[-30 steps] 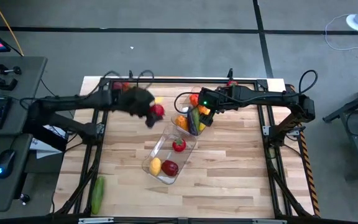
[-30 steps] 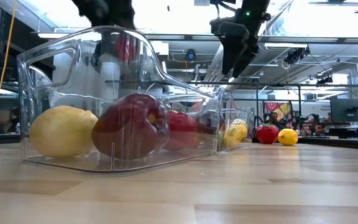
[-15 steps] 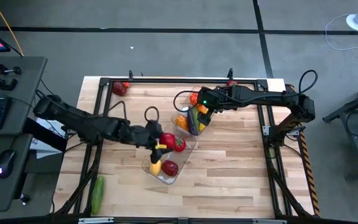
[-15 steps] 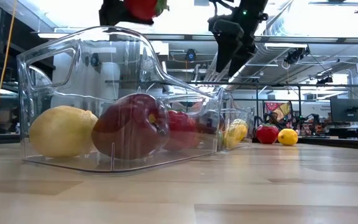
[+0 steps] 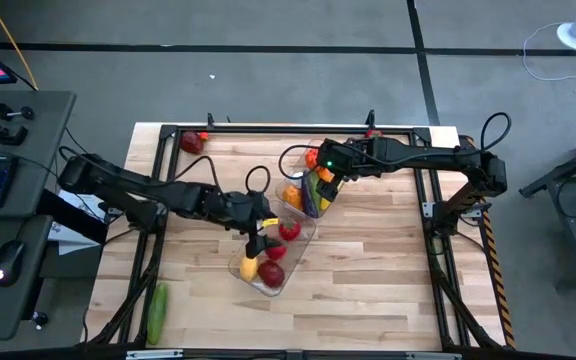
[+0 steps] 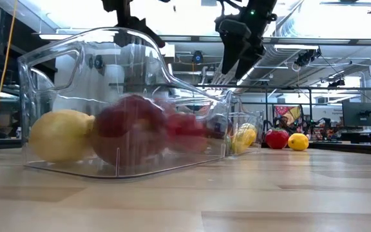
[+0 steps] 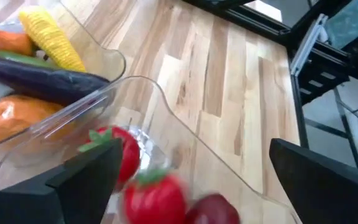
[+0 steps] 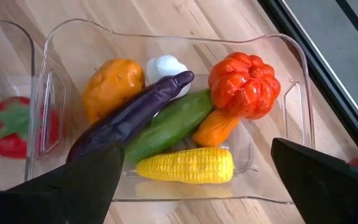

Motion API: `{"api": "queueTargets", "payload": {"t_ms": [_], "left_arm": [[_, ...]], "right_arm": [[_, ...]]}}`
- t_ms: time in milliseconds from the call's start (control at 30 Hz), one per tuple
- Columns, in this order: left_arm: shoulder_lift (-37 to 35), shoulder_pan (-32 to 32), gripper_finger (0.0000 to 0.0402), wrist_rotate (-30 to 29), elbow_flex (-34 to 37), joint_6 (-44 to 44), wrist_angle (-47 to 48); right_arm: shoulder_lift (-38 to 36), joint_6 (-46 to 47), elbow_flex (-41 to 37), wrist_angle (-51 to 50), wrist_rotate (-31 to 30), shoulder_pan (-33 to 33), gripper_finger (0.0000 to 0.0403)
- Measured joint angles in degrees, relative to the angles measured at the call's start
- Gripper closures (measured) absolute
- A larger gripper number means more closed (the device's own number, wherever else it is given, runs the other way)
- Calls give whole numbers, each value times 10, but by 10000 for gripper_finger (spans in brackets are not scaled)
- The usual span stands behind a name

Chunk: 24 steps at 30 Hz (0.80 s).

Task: Sort produce into baskets
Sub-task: Put the green cucumber into the top transparent bin

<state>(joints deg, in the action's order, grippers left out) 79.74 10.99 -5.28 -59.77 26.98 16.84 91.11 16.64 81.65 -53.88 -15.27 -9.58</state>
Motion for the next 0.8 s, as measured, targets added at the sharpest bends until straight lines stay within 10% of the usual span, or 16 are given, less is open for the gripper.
{"api": "queueTargets", "payload": {"t_ms": [400,800], "left_arm": [[-33,17,5,45,0,134,185],[-1,208,5,138,0,540,451]], "right_arm": [[0,-2,0,23,0,0,4],[0,-21,0,28,0,0,4]]}}
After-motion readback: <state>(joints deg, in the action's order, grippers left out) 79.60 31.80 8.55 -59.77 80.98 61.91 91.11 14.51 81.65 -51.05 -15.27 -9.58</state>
